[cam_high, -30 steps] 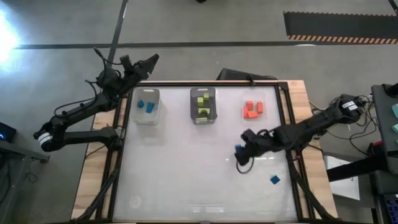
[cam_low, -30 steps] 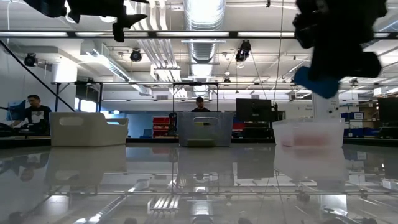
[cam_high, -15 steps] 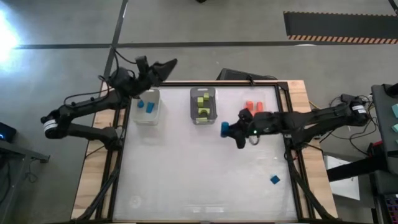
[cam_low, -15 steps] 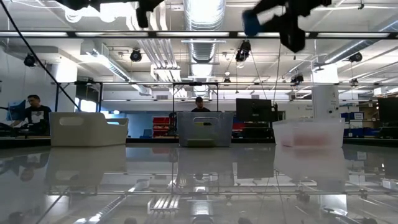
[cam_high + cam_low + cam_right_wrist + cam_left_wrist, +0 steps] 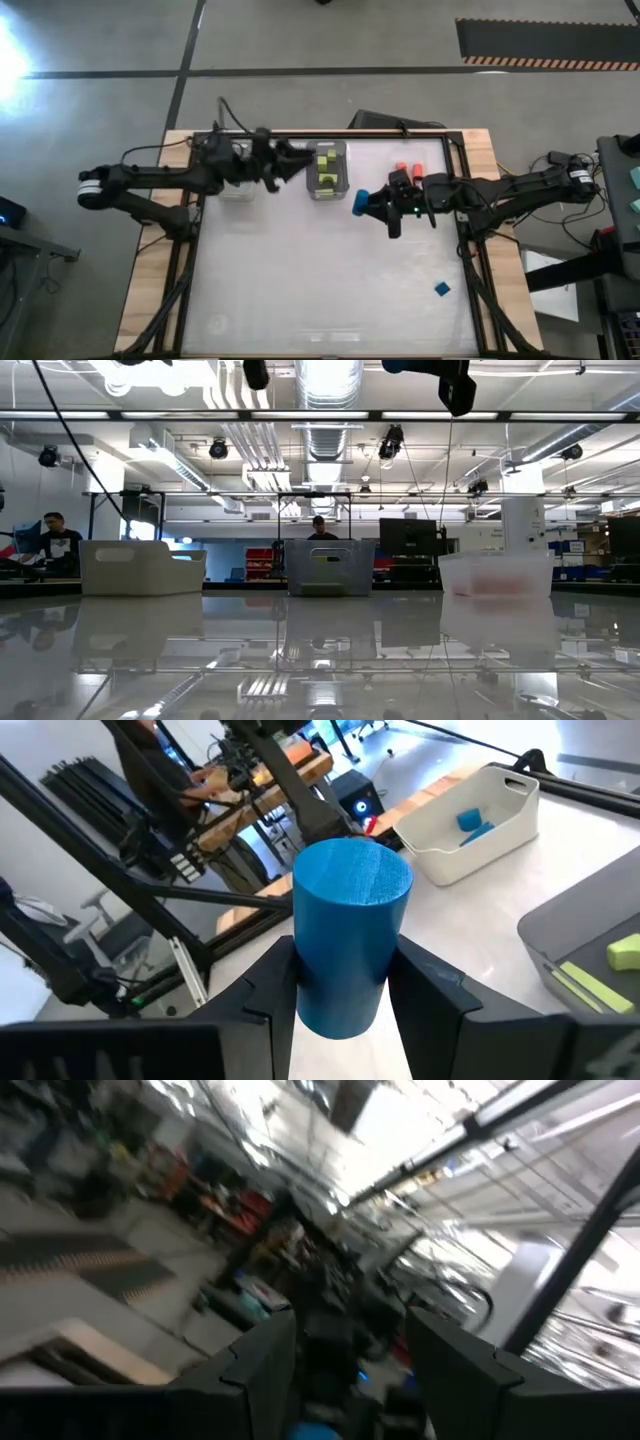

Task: Sort & place blocks by color
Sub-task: Put the blue block into the white bin

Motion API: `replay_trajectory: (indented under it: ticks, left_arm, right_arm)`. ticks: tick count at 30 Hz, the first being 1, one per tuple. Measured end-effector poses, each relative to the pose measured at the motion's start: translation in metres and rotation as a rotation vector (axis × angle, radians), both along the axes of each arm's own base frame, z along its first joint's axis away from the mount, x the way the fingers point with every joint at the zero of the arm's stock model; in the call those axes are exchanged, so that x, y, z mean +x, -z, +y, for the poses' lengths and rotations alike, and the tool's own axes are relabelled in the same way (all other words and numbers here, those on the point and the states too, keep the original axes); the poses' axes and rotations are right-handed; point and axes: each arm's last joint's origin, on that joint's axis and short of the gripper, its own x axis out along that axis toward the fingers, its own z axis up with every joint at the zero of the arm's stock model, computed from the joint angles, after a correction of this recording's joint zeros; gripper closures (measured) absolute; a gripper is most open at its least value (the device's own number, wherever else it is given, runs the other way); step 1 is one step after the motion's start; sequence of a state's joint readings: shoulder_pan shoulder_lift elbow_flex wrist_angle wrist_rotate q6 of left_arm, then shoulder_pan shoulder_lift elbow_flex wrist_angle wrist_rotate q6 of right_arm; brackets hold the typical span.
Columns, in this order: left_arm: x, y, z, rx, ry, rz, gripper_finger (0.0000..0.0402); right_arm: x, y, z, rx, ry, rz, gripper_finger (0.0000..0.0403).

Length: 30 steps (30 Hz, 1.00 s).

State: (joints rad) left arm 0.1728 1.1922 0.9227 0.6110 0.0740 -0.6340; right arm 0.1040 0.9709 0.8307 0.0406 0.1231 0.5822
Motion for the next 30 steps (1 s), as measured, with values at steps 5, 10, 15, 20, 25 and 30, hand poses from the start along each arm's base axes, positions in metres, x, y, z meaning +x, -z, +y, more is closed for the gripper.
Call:
replay_trajectory:
  ticks: [5,10,15,20,25,30]
  left_arm:
    - [0.031,0.011,-0.025,-0.084,0.106,0.055,0.0228]
    - [0.063,0.009,-0.039,-0.102,0.158,0.069,0.0228]
    - [0.087,0.004,-0.039,-0.097,0.162,0.133,0.0228]
    - [0.094,-0.005,-0.045,-0.046,0.179,0.171,0.0228]
    - [0.094,-0.006,-0.052,-0.025,0.186,0.19,0.0228]
    - [0.094,-0.003,-0.057,-0.029,0.182,0.198,0.0228]
  right_arm:
    - [0.002,0.002,0.0,-0.037,-0.007,0.012,0.0285]
    - [0.004,0.005,0.0,-0.045,-0.01,0.028,0.0285]
    - [0.006,0.006,0.002,-0.033,-0.059,0.03,0.0285]
    - [0.005,0.007,0.002,-0.03,-0.061,0.033,0.0285]
    - [0.005,0.006,0.002,-0.025,-0.06,0.033,0.0285]
    - [0.005,0.007,0.002,-0.024,-0.059,0.036,0.0285]
